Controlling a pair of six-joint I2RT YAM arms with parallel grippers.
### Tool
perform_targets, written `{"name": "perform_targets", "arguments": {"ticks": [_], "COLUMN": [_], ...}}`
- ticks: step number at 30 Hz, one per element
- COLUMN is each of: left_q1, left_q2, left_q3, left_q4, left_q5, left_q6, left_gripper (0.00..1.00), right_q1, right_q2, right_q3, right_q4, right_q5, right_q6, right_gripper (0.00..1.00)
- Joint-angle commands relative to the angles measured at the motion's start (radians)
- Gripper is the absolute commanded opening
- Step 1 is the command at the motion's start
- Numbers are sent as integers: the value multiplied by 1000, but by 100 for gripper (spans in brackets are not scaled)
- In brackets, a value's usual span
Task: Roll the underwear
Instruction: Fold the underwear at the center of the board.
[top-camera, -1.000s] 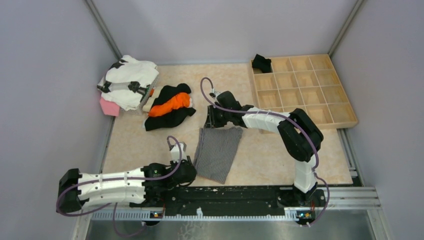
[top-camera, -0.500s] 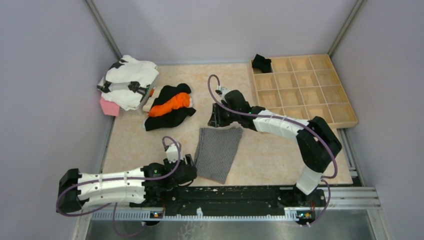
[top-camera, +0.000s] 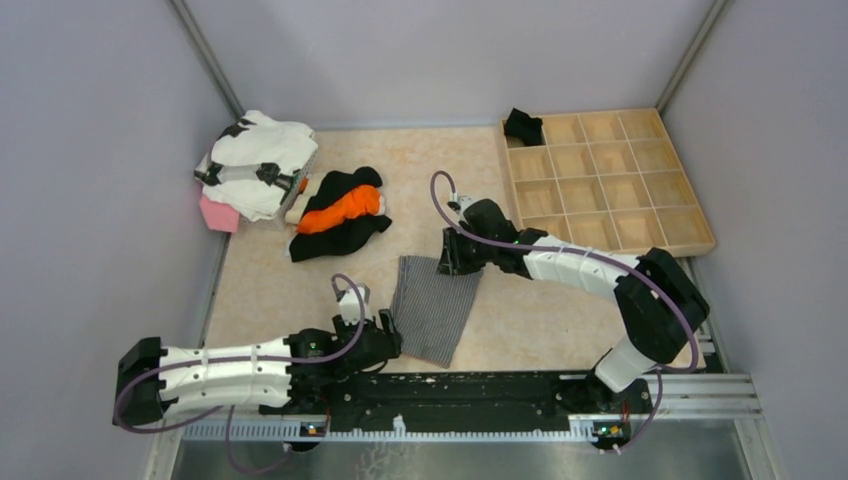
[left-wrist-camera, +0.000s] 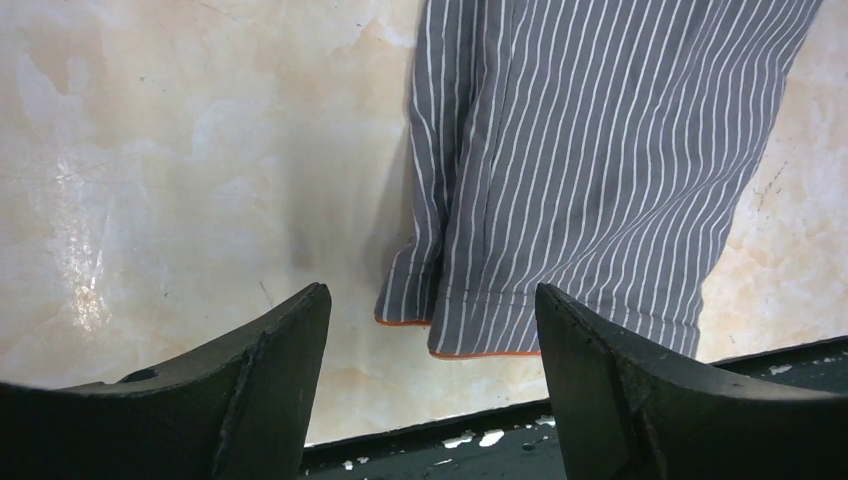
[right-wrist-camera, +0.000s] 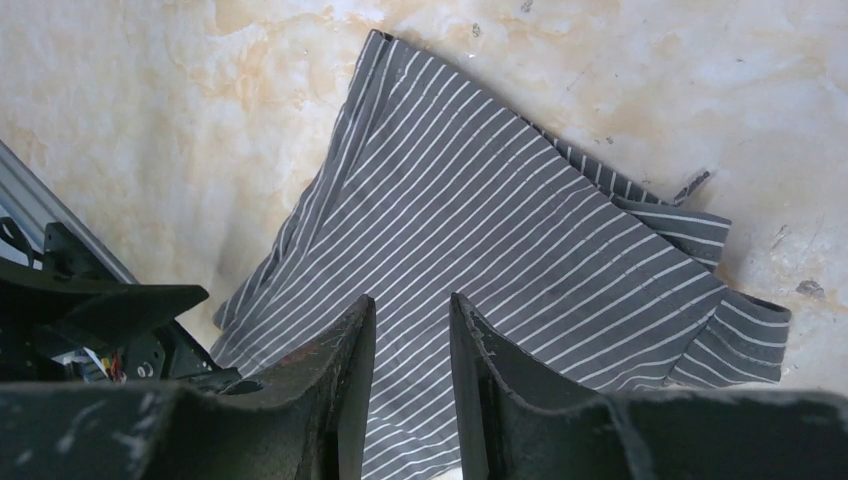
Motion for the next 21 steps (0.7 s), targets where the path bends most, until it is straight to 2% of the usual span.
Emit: {"name": "perform_targets", "arguments": {"ticks": [1,6,15,21], "left_q1": [5,6,6,6], "left_q2": [23,77,112,116], "left_q3": [-11,-8,-5,10], "left_q4": [80,102,149,159], "left_q5": [6,32,70,69], "left_q6": [58,82,120,153], "left_gripper": [81,80,65,59], "right_q1": [12,12,11,12], "right_q2": [-55,-52,-47,-46], "right_q3": [9,9,17,14], "right_q4": [14,28,24,22], "right_q5": [2,-4,-6,-5], "right_q6": [-18,-9,-9,-11], "right_gripper": [33,33,33,33]}}
